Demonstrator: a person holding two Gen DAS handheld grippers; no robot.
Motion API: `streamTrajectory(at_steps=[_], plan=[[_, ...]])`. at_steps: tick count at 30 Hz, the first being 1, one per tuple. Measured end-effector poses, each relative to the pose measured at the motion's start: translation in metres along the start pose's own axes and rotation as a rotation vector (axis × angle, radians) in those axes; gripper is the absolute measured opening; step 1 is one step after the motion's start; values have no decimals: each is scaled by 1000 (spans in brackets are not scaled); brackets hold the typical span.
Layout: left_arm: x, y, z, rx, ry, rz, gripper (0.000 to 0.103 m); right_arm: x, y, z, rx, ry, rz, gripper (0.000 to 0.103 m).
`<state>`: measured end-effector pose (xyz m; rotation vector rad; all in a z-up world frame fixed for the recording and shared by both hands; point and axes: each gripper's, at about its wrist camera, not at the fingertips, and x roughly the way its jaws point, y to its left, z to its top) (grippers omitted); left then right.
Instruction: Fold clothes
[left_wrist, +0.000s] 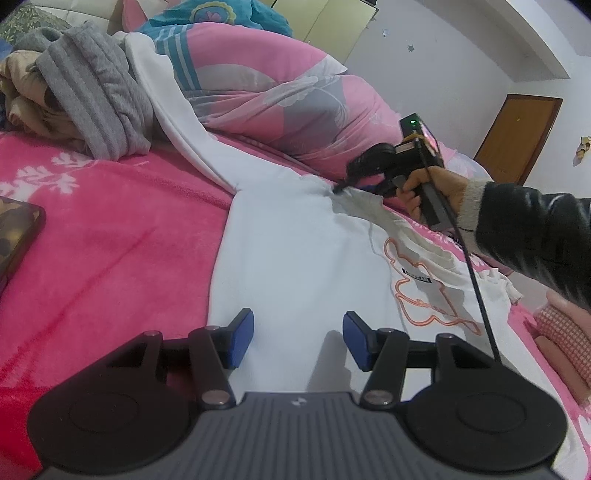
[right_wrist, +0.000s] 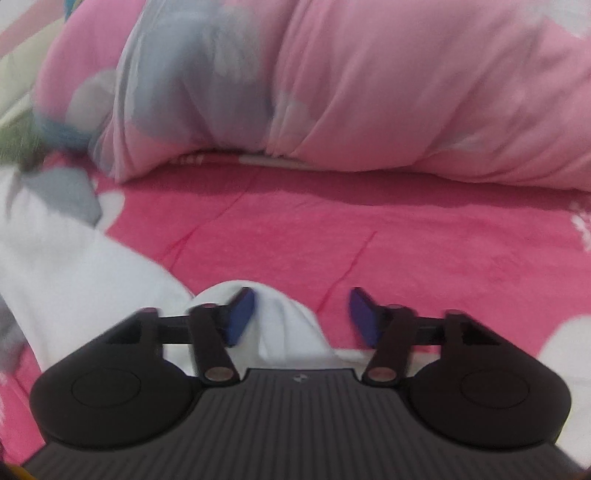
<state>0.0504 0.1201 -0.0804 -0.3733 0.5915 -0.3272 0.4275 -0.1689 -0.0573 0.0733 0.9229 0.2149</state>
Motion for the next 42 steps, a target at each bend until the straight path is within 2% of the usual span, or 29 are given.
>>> streamTrajectory(at_steps=[1,5,9,11,13,16,17,20,22,23,24,30,32,34,39,42], plan=[[0,0,0,0,0,0,55,1,3,1,-16,-2,-8,5],[-1,0,0,0,-2,0,55,-10,20,6,-115,-118,-36,5],[-1,0,0,4,-2,2,55,9,30,11,-176,-100,-68,5],[-1,0,0,3,-2,0,55,22,27,11,-165,-69,-123,7],[-2,1,0,-2,-3,-4,55,27,18,12,-127,-60,-234,8],[-3,3,0,-14,-3,-14,55,15,12,16,-101,-84,-288,8],[-3,4,0,-17,-3,-17,55,6,15,18,-110,-112,-277,9],[-3,4,1,-20,-3,-19,55,-21,36,28,-163,-195,-127,12],[-3,4,1,-22,-4,-20,55,-19,57,37,-229,-139,5,23],[-3,4,1,-22,-4,-20,55,-11,67,39,-263,-101,37,33],[-3,4,1,-23,-4,-21,55,-2,77,40,-298,-65,61,36],[-3,5,1,-24,-5,-23,55,47,99,37,-371,90,104,48],[-3,5,1,-25,-5,-24,55,53,102,33,-400,107,97,44],[-4,5,1,-27,-6,-25,55,47,108,32,-423,89,105,1],[-5,4,1,-23,-7,-21,55,36,128,29,-495,-19,116,2],[-6,3,0,-22,-7,-21,55,47,127,28,-473,-53,75,2]])
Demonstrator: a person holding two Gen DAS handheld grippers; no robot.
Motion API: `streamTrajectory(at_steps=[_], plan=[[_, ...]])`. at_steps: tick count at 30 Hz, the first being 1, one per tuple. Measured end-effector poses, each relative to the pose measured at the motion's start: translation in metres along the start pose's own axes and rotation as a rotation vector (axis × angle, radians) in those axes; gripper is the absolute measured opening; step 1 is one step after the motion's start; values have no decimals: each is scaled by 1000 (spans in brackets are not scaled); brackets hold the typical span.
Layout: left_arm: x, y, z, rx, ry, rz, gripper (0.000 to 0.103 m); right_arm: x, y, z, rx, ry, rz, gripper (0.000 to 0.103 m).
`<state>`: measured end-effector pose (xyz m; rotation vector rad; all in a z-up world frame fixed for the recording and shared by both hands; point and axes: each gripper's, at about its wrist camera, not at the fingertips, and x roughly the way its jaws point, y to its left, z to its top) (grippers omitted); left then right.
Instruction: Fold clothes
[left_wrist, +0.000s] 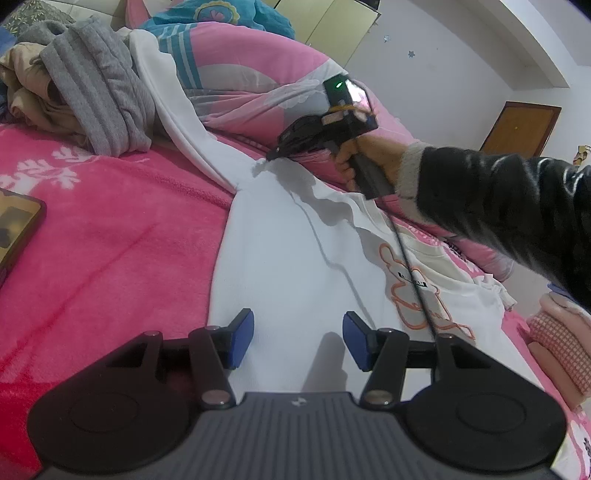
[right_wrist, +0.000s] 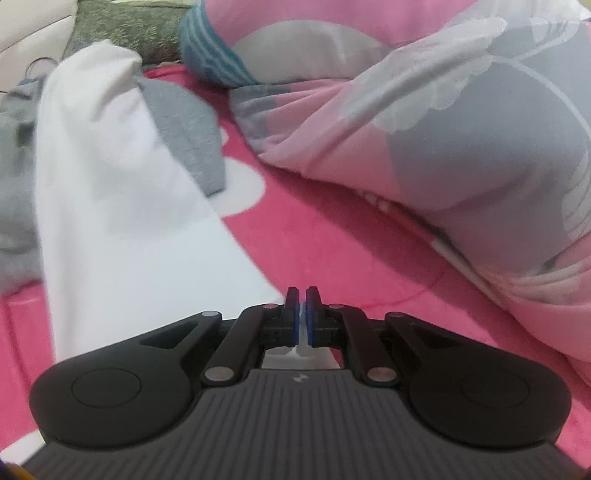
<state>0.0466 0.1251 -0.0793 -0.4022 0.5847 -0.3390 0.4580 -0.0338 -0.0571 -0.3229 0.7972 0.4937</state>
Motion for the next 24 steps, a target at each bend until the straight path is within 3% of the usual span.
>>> streamTrajectory(at_steps=[6,9,12,16,17,20,24], plan=[[-1,1,0,-3,0,-3,55,20,-14,-9,86,-17,-132,4],[-1,2,1,-7,0,-6,55,0,-18,-2,95,-75,-207,5],[-1,2,1,-11,0,-8,55,-33,-17,2,129,-127,-98,6],[-2,3,1,-12,-1,-8,55,-37,5,-4,46,22,93,5],[-2,3,0,-13,-1,-9,55,-29,8,-6,42,60,92,4],[-1,4,0,-18,-3,-12,55,4,-8,-13,167,121,21,3],[-1,9,1,-48,-4,-36,55,-8,-25,-3,233,8,-179,7]])
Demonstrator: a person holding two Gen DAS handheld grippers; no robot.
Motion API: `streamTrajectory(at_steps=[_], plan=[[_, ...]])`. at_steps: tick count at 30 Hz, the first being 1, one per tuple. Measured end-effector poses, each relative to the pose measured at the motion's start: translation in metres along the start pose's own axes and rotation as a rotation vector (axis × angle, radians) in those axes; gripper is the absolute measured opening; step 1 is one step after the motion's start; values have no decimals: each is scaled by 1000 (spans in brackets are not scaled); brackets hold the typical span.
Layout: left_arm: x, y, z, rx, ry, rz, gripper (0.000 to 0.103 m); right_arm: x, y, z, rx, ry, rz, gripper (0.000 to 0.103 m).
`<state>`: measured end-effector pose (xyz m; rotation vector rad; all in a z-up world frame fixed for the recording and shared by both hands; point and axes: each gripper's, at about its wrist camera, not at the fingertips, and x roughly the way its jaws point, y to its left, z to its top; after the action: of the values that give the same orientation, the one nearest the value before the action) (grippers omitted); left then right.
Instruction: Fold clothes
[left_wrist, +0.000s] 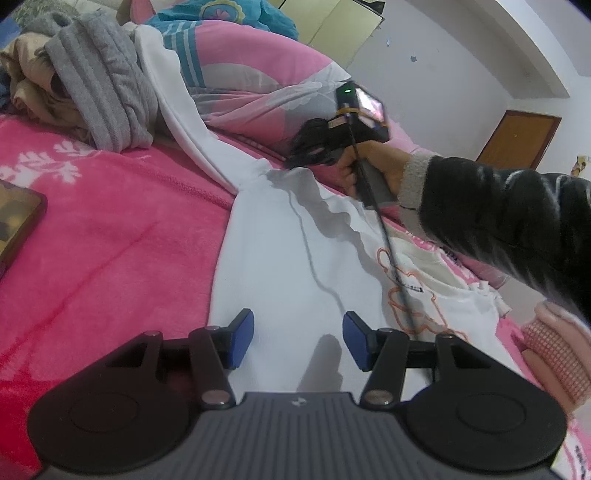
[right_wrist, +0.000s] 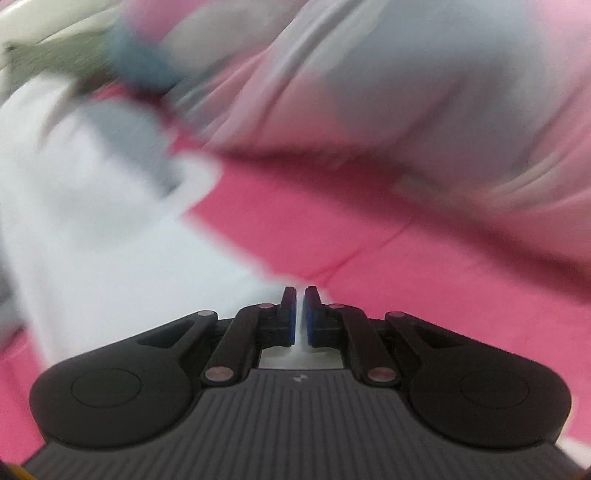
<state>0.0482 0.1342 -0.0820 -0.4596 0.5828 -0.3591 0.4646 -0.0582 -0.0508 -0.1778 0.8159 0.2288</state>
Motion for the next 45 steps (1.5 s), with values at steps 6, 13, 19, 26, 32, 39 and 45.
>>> streamTrajectory(at_steps=[6,13,19,26,32,39,45], plan=[[0,2,1,-16,-2,-10,55,-134,-67,-16,153,-169,-91,6],[1,-3,1,7,1,10,55,-377,-143,-117,339,-388,-212,7],[-3,-12,9,38,42,43,55,-556,-167,-215,384,-486,-396,7],[-58,-36,31,220,30,123,59,-628,-169,-321,406,-523,-398,15],[-113,-41,13,267,101,180,63,-568,-165,-413,491,-382,-158,30],[-127,-43,-34,216,203,181,58,-458,-166,-509,771,-175,46,32],[-126,-41,-44,193,231,209,44,-469,-172,-542,864,-214,58,33]])
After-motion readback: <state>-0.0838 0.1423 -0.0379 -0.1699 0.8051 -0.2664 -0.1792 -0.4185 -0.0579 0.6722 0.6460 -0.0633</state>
